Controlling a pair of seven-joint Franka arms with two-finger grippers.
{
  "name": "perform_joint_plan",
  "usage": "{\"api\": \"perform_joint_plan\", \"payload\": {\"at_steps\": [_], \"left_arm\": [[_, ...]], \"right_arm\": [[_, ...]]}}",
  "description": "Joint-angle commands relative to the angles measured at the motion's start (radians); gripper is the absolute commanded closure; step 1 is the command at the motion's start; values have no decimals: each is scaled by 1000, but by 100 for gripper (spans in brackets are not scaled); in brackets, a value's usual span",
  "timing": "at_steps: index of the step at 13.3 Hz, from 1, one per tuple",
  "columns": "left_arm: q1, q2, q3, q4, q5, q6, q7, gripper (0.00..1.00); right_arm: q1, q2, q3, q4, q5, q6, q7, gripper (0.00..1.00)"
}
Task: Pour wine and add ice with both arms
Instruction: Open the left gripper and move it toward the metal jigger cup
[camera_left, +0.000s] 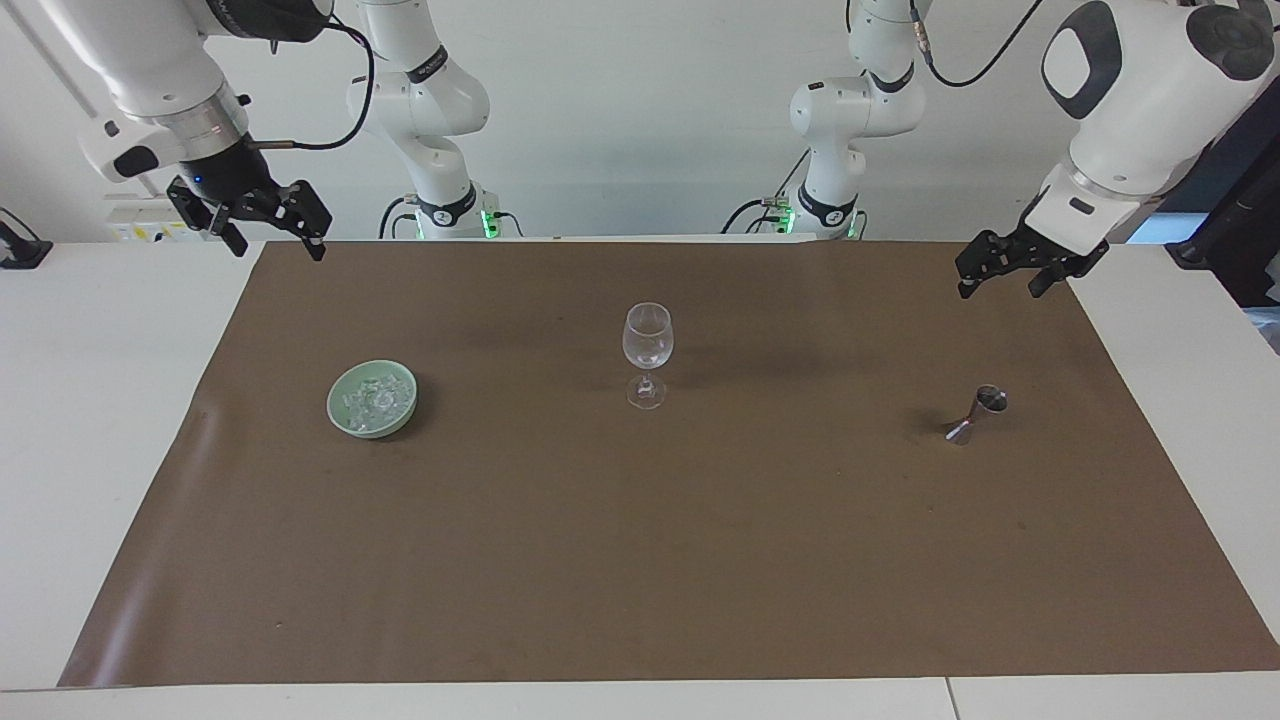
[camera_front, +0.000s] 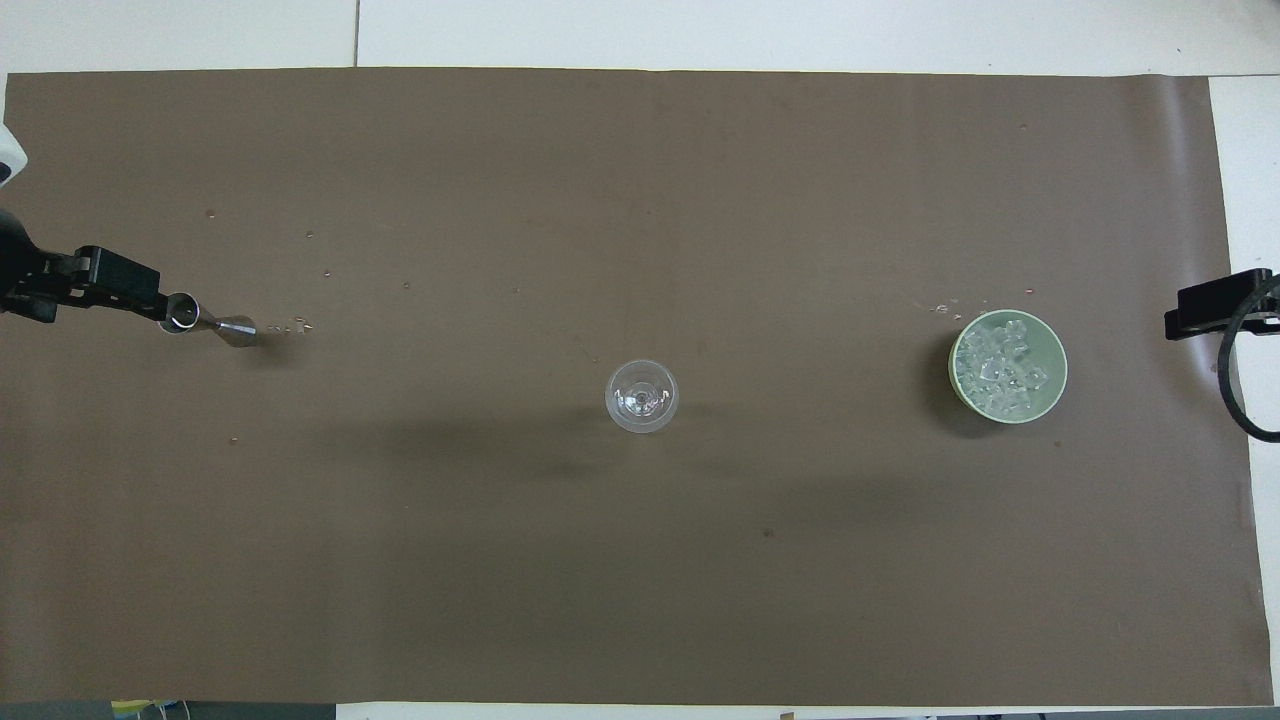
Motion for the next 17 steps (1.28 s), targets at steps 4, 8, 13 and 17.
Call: {"api": "perform_joint_plan", "payload": {"at_steps": [4, 8, 13, 17], "left_arm": [[27, 193, 114, 202, -106, -92, -151, 0], [31, 276, 250, 206, -271, -92, -384, 0], [77, 418, 324, 272, -462, -76, -688, 0], [118, 551, 353, 361, -512, -43, -809, 0]], "right_arm": [[-11, -14, 5, -15, 4, 6, -23, 0], [-11, -14, 5, -15, 4, 6, -23, 0], [-11, -14, 5, -15, 4, 6, -22, 0], [-11, -14, 4, -15, 4, 6, -22, 0]]}}
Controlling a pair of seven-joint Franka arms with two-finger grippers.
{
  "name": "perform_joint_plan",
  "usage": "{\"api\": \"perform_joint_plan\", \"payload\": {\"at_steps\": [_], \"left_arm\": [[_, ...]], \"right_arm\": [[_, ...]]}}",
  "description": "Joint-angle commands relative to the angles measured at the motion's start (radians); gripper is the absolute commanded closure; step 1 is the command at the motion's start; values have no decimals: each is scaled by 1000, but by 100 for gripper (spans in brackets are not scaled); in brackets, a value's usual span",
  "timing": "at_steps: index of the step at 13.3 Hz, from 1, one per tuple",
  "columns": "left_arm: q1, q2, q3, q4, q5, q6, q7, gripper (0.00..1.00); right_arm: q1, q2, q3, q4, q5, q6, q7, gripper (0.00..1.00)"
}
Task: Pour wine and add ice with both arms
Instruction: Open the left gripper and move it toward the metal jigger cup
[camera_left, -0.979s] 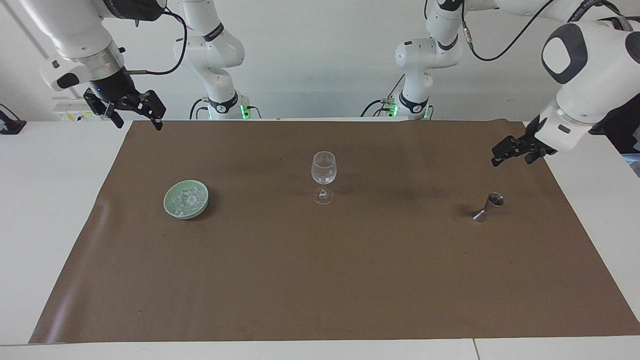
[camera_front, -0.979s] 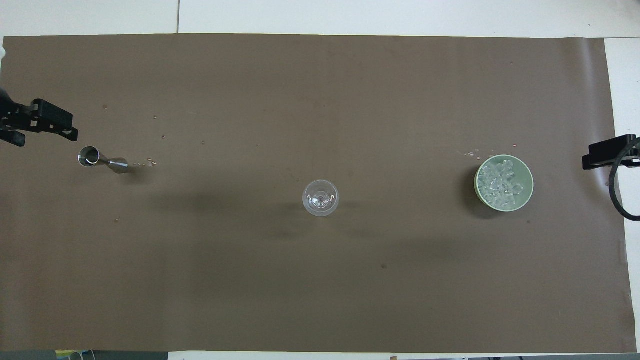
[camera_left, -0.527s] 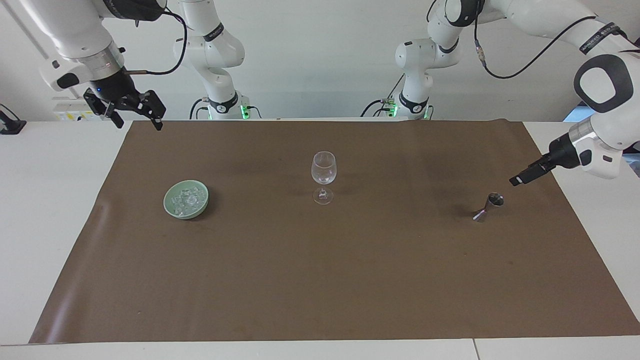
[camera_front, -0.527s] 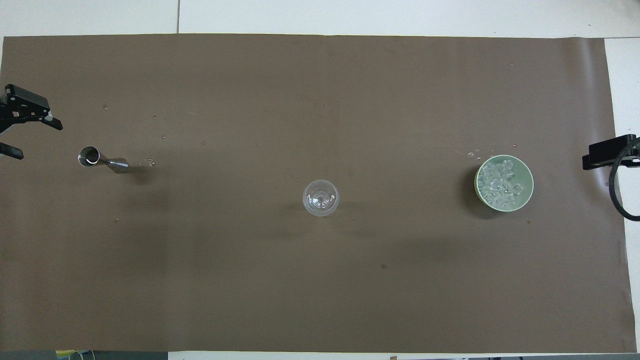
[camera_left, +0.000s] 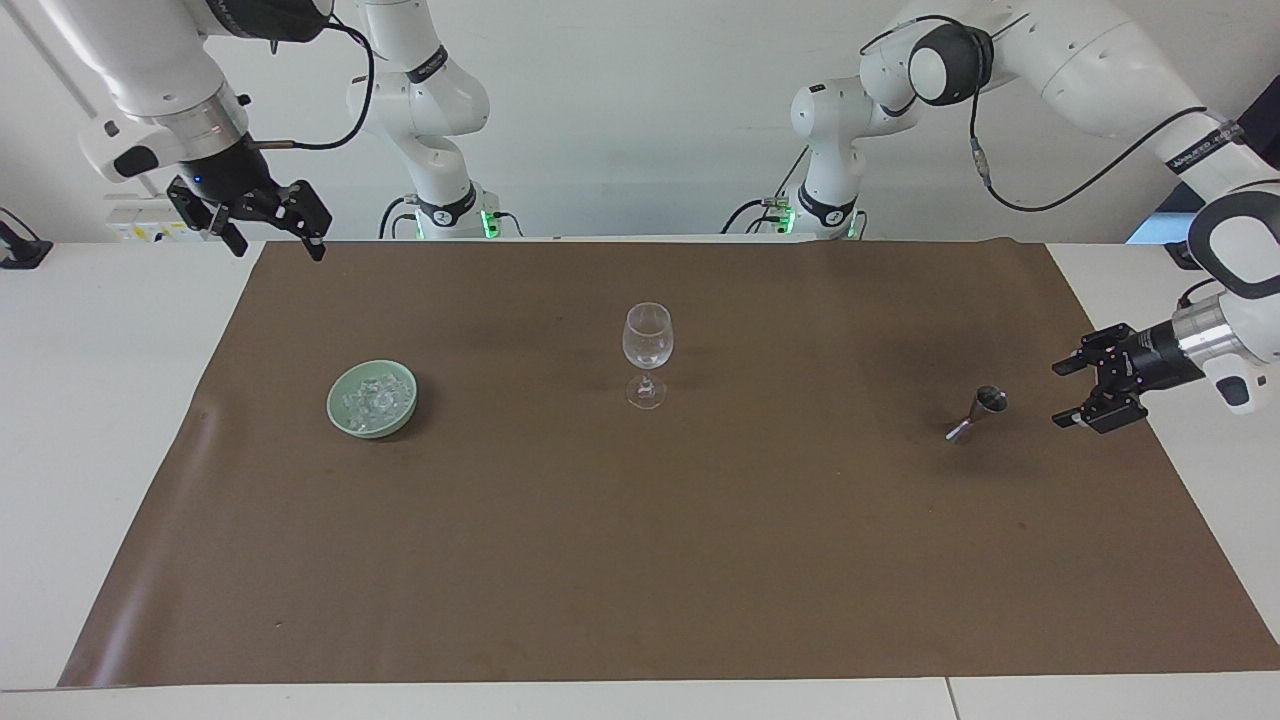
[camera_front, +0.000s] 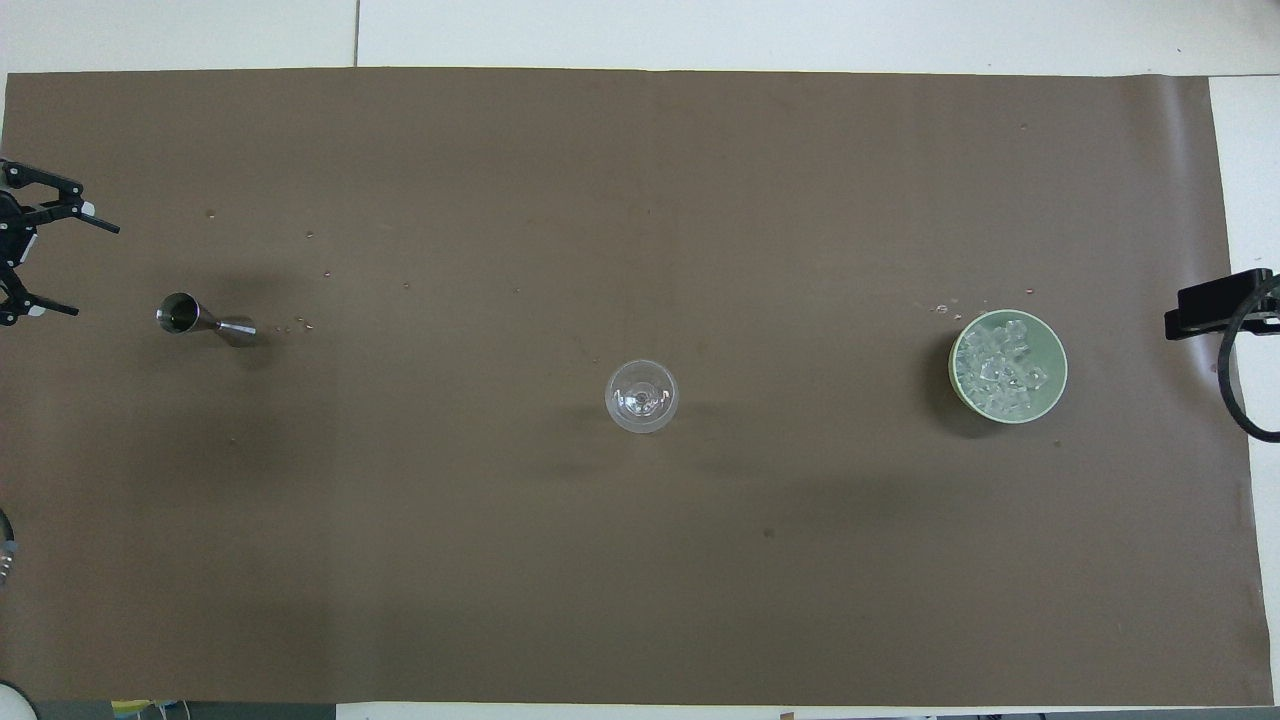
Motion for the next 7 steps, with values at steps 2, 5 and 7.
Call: {"api": "perform_joint_plan", "payload": {"at_steps": [2, 5, 7], "left_arm": [[57, 141, 16, 125, -91, 22, -158, 0], [91, 119, 21, 1, -188, 91, -207, 0], [106, 14, 19, -211, -211, 168, -258, 0]], "right_arm": [[-11, -14, 5, -15, 4, 6, -23, 0], [-11, -14, 5, -15, 4, 6, -23, 0], [-11, -14, 4, -15, 4, 6, -23, 0]]}}
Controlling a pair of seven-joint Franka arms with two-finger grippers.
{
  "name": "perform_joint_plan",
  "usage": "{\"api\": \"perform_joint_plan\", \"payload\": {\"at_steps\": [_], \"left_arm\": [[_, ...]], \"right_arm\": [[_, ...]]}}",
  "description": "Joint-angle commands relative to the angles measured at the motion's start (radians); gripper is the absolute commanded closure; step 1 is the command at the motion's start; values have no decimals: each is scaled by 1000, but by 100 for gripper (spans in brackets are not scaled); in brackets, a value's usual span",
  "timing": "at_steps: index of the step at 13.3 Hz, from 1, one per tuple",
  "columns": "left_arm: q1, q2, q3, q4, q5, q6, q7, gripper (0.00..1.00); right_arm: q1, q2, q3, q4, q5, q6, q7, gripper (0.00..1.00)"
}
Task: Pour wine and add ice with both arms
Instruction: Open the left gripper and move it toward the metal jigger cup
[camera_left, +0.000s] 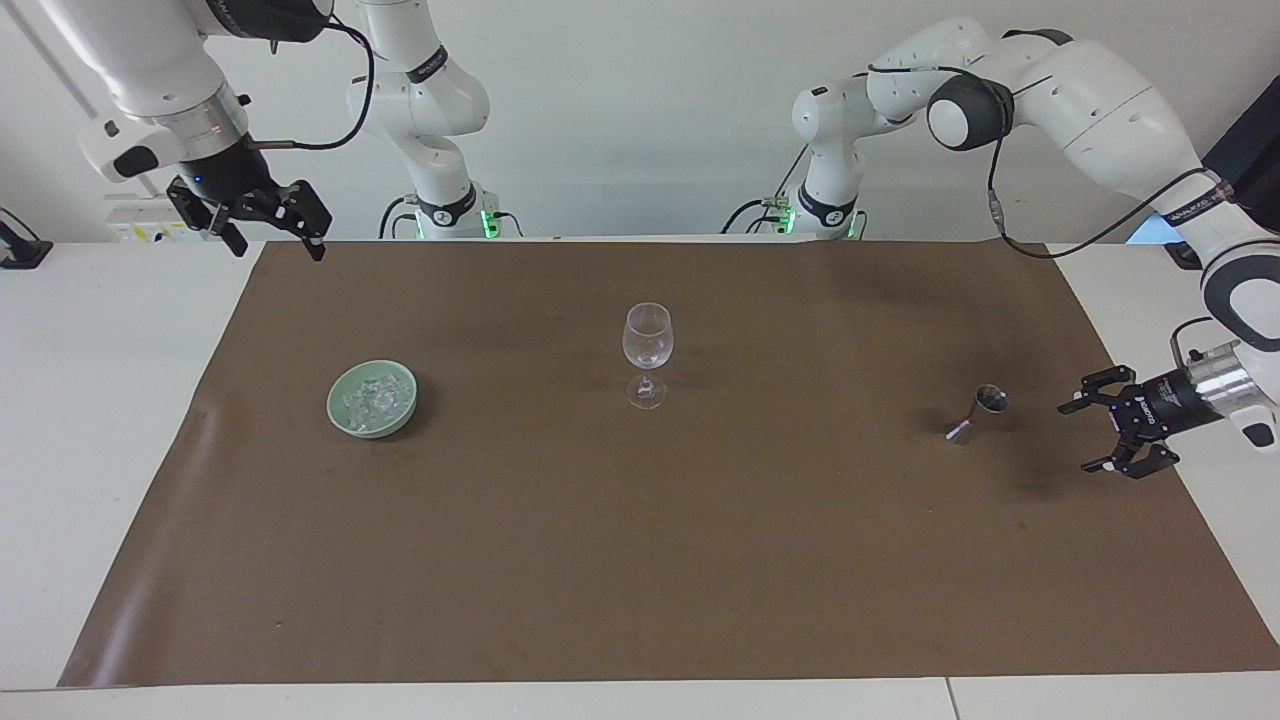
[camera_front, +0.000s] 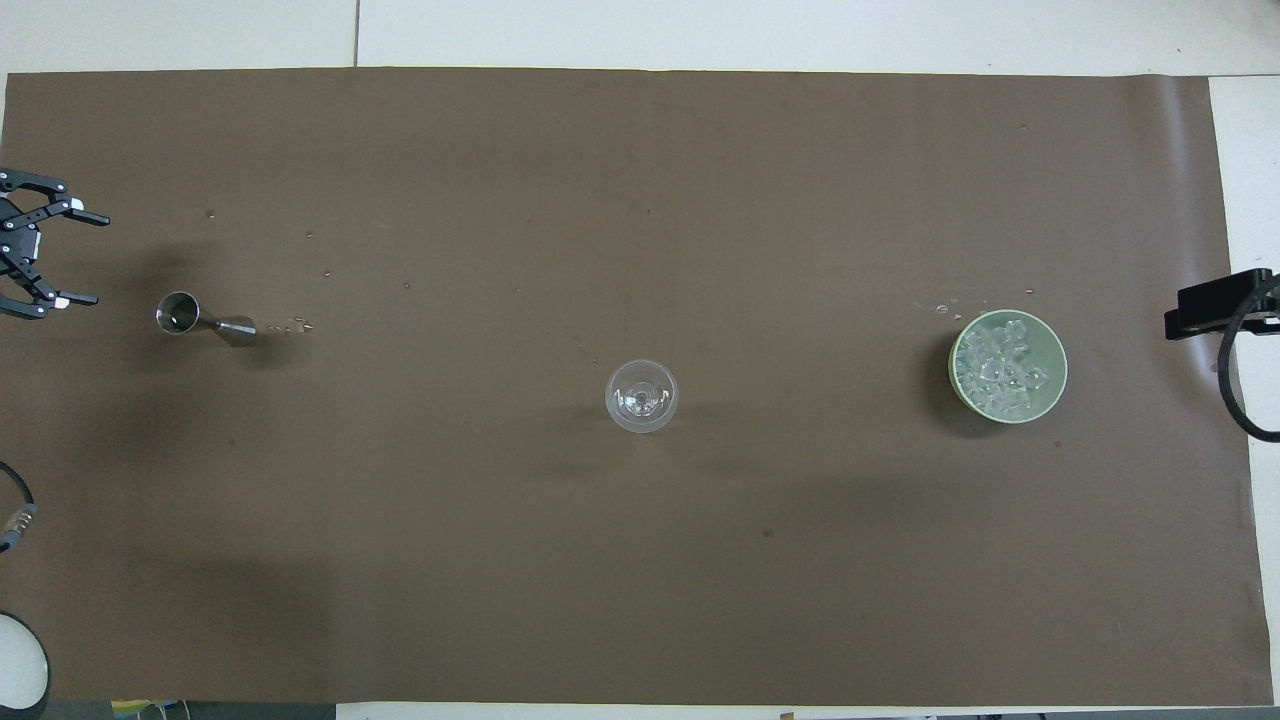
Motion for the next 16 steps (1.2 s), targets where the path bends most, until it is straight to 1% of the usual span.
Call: {"api": "perform_joint_plan", "payload": {"at_steps": [1, 3, 4, 5, 7, 8, 9, 10, 11, 13, 15, 16], "left_arm": [[7, -139, 6, -278, -57, 85, -35, 0], [28, -201, 0, -388, -73, 94, -19, 0], [20, -224, 5, -438, -118, 93, -19, 0], [33, -256, 2, -499, -189, 101, -19, 0], [19, -279, 3, -531, -229, 105, -22, 0], [14, -288, 3, -568, -254, 123, -21, 0], [25, -310, 0, -620, -309, 169, -13, 0], [27, -322, 2, -652, -362, 185, 14, 0], [30, -337, 0, -689, -377, 193, 48, 0], [33, -377, 3, -792, -461, 222, 123, 0], [19, -406, -3, -893, -539, 315, 187, 0], [16, -420, -3, -941, -597, 346, 241, 0]], "right_arm": [[-11, -14, 5, -15, 4, 6, -22, 0], [-11, -14, 4, -15, 4, 6, -22, 0], [-11, -14, 4, -15, 4, 6, -22, 0], [-11, -14, 4, -15, 4, 6, -23, 0], [-11, -14, 4, -15, 4, 6, -23, 0], [-11, -14, 5, -15, 4, 6, -23, 0], [-11, -14, 5, -15, 4, 6, -22, 0], [-11, -14, 4, -15, 4, 6, -23, 0], [-11, -14, 5, -15, 4, 6, -22, 0], [-11, -14, 5, -15, 4, 6, -23, 0], [-11, -14, 5, -15, 4, 6, -22, 0], [-11, -14, 4, -15, 4, 6, -22, 0]]}}
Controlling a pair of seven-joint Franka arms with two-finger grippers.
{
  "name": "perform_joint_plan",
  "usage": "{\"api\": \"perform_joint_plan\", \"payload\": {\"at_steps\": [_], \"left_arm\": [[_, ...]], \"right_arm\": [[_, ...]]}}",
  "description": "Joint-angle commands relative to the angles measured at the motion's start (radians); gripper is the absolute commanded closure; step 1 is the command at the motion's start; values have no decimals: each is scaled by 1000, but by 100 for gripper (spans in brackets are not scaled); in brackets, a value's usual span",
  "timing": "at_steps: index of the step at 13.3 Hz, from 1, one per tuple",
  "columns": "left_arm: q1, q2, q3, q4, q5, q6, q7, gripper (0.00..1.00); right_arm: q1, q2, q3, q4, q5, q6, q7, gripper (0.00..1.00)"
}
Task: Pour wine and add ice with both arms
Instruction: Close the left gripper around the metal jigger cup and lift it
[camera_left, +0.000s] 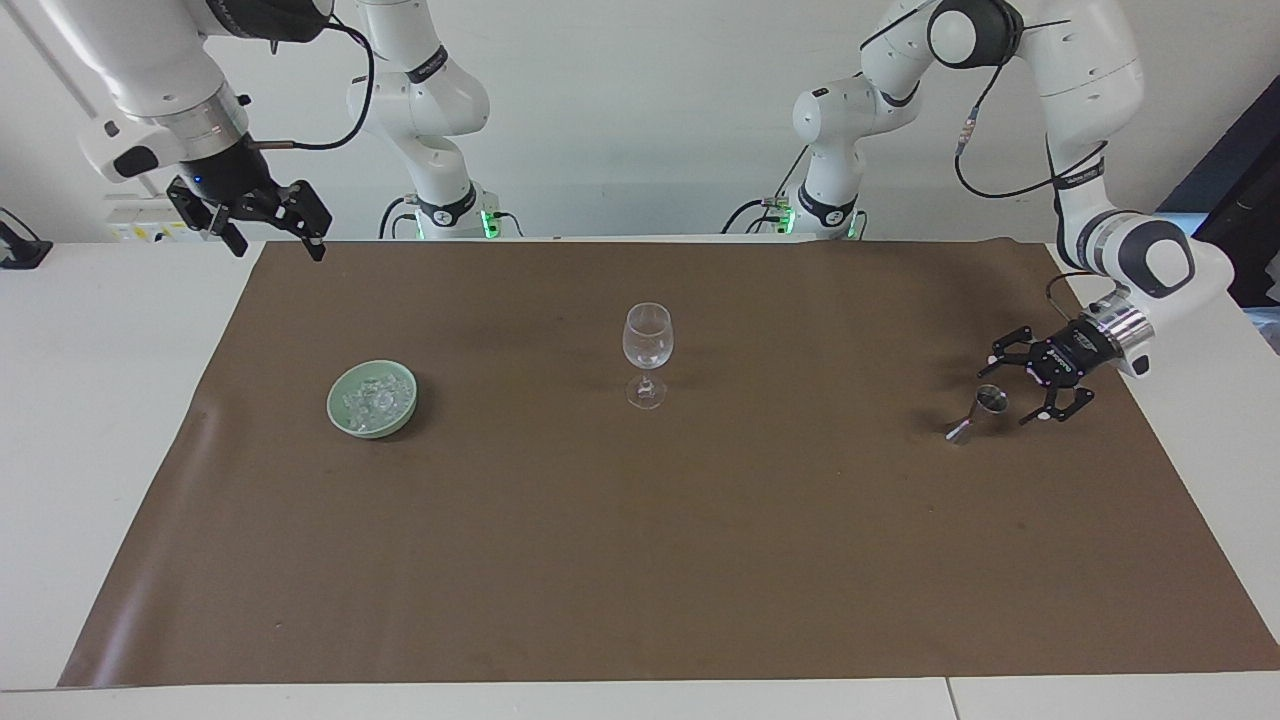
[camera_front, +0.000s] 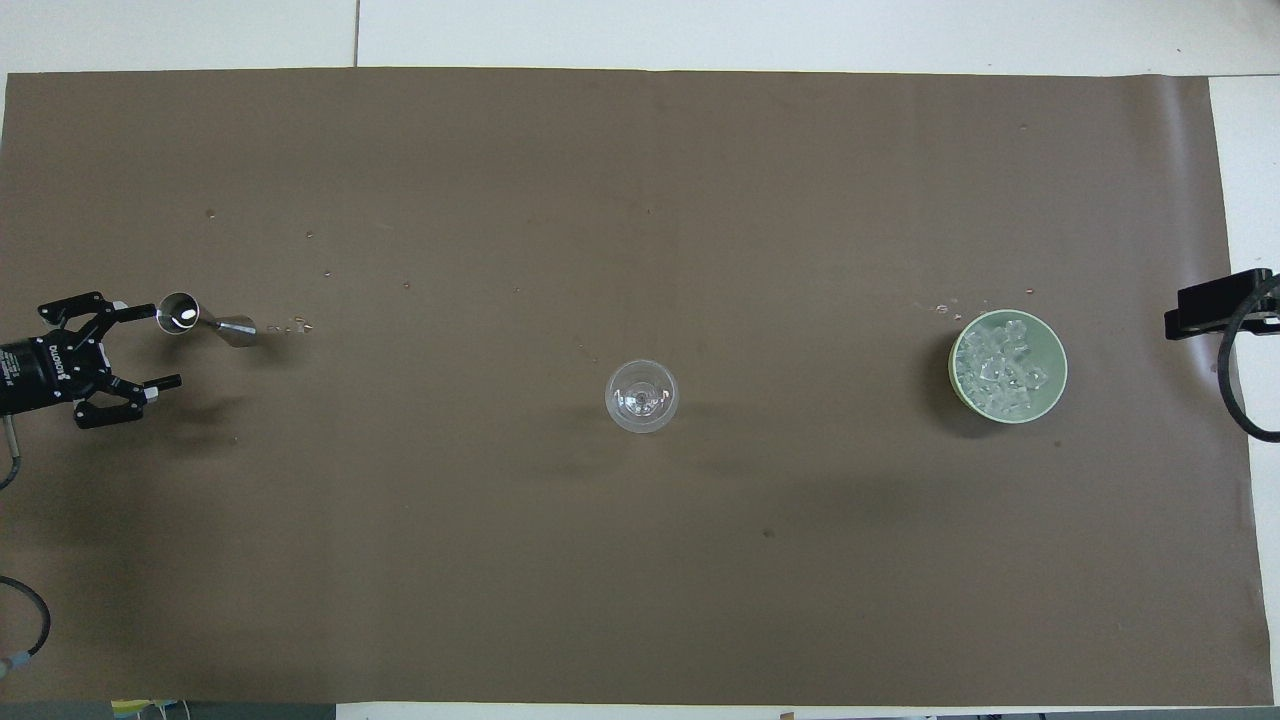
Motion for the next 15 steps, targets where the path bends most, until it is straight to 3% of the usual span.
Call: {"api": "perform_joint_plan", "payload": {"at_steps": [1, 7, 15], "left_arm": [[-28, -80, -3, -161, -131, 98, 101, 0], [-75, -85, -4, -183, -242, 144, 113, 0], [-140, -79, -4, -173, -285, 211, 113, 1]], "right_arm": [[-11, -14, 5, -15, 4, 6, -22, 0], [-11, -14, 5, -15, 4, 6, -23, 0], [-11, -14, 5, -15, 4, 6, -23, 0]]}}
